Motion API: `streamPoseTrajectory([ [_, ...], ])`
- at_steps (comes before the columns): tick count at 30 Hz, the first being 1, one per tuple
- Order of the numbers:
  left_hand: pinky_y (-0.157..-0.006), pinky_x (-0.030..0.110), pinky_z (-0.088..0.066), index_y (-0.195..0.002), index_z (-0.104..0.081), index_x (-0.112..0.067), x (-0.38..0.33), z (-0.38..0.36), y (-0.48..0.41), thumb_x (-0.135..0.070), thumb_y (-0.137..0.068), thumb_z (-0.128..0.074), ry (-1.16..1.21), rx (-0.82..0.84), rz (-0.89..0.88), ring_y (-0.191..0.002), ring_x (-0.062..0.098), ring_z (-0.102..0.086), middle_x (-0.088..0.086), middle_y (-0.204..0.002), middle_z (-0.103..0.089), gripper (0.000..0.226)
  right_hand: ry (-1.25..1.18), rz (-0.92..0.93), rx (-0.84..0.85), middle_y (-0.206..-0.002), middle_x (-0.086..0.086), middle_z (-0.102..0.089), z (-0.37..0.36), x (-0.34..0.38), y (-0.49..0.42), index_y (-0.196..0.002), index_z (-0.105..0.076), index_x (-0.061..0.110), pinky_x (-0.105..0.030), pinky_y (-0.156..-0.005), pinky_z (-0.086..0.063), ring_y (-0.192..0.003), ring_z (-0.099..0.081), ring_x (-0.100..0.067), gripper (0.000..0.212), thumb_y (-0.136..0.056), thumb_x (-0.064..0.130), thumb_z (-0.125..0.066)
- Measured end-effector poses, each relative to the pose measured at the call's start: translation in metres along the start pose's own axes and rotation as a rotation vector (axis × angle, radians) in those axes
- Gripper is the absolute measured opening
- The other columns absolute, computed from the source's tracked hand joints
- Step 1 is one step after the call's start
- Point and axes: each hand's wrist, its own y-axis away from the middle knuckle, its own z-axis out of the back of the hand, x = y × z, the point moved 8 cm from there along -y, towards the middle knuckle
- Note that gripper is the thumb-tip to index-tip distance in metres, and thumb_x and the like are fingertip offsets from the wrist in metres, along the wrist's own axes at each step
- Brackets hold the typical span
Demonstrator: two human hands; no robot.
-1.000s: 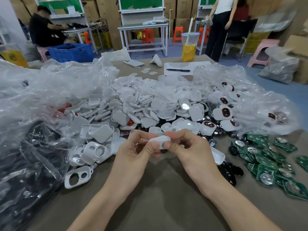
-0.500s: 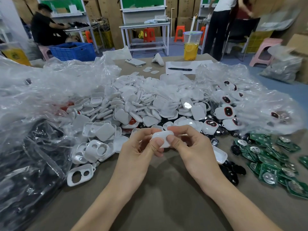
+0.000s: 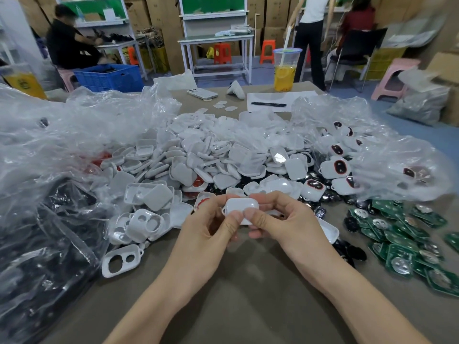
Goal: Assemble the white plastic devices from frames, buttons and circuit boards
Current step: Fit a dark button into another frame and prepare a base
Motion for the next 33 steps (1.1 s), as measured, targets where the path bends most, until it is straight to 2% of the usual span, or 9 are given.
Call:
streamPoseTrajectory([
  [5,-0.062,0.018,-0.048,-0.112,-0.073,-0.031,-0.005,0.001,0.0,-0.028,-0.1,-0.059,0.046,-0.001,-0.003,-0.064,0.007,-0.058,-0.007,-0.071,-0.064,0.019,-0.054,-0.011,0.018,-0.086,0.001,-0.075,-0.002,-0.001,-0.001,-0.092,-0.078,0.021,-0.024,-0.066,-0.058,-0.069,-0.07,-0.015,0.023,-0.07,0.028,-0.082],
  [9,-0.058,0.025,-0.047,-0.12,-0.072,-0.018,0.0,-0.006,-0.001,-0.026,-0.094,-0.061,0.342,0.047,0.109,-0.068,0.018,-0.057,0.02,-0.081,-0.063,0.029,-0.094,0.021,0.089,-0.091,0.005,-0.075,-0.008,0.004,-0.001,-0.097,-0.076,0.026,-0.022,-0.069,-0.057,-0.073,-0.072,-0.013,0.023,-0.076,0.033,-0.082],
  [12,-0.052,0.021,-0.046,-0.117,-0.073,-0.011,0.01,-0.006,-0.002,-0.023,-0.083,-0.066,0.602,0.025,0.266,-0.059,0.016,-0.056,0.012,-0.072,-0.06,0.036,0.059,0.096,0.143,-0.092,0.008,-0.074,-0.01,0.013,0.004,-0.104,-0.074,0.037,-0.019,-0.076,-0.054,-0.078,-0.07,-0.009,0.023,-0.081,0.039,-0.077],
  [15,-0.055,0.019,-0.048,-0.106,-0.078,-0.013,0.013,-0.004,-0.002,-0.026,-0.081,-0.069,0.681,0.025,0.293,-0.059,0.01,-0.057,0.004,-0.068,-0.059,0.029,0.192,0.157,0.143,-0.081,0.008,-0.074,-0.011,0.015,0.006,-0.098,-0.074,0.038,-0.013,-0.075,-0.049,-0.079,-0.069,-0.005,0.016,-0.083,0.04,-0.073],
  [19,-0.055,0.022,-0.048,-0.105,-0.078,-0.011,0.0,-0.005,-0.001,-0.031,-0.082,-0.07,0.647,0.06,0.162,-0.062,0.015,-0.058,0.006,-0.07,-0.06,0.032,0.111,0.192,0.1,-0.079,0.002,-0.072,-0.008,0.018,0.005,-0.092,-0.073,0.031,-0.017,-0.076,-0.051,-0.075,-0.066,-0.01,0.011,-0.085,0.035,-0.067],
  [22,-0.055,0.022,-0.048,-0.109,-0.074,-0.012,-0.009,-0.004,0.001,-0.029,-0.093,-0.062,0.395,0.037,0.027,-0.06,0.017,-0.058,0.006,-0.067,-0.061,0.026,0.032,0.195,0.084,-0.077,-0.003,-0.07,-0.005,0.02,0.004,-0.093,-0.072,0.019,-0.019,-0.072,-0.052,-0.07,-0.064,-0.012,0.014,-0.089,0.029,-0.063],
  [26,-0.046,0.022,-0.043,-0.098,-0.064,-0.018,-0.01,-0.006,0.003,-0.043,-0.096,-0.052,0.153,0.032,0.008,-0.046,0.016,-0.055,0.003,-0.056,-0.059,0.027,0.028,0.146,0.07,-0.072,0.002,-0.067,-0.005,0.015,0.003,-0.095,-0.07,0.01,-0.018,-0.061,-0.049,-0.062,-0.059,-0.01,0.029,-0.09,0.037,-0.061],
  [29,-0.045,0.025,-0.043,-0.1,-0.059,-0.013,-0.008,-0.008,0.004,-0.046,-0.096,-0.049,0.174,0.058,0.048,-0.046,0.018,-0.055,0.003,-0.056,-0.06,0.035,-0.051,0.08,0.076,-0.072,-0.001,-0.068,-0.007,0.009,0.0,-0.096,-0.078,0.018,-0.018,-0.062,-0.049,-0.064,-0.06,-0.009,0.031,-0.084,0.045,-0.069],
  [33,-0.048,0.026,-0.048,-0.105,-0.055,-0.007,-0.006,-0.011,0.002,-0.036,-0.101,-0.046,0.308,0.105,0.065,-0.051,0.024,-0.062,0.011,-0.062,-0.064,0.031,-0.066,0.062,0.127,-0.08,0.003,-0.069,-0.01,0.008,-0.002,-0.11,-0.078,0.026,-0.026,-0.08,-0.052,-0.075,-0.059,-0.009,0.035,-0.08,0.044,-0.077],
])
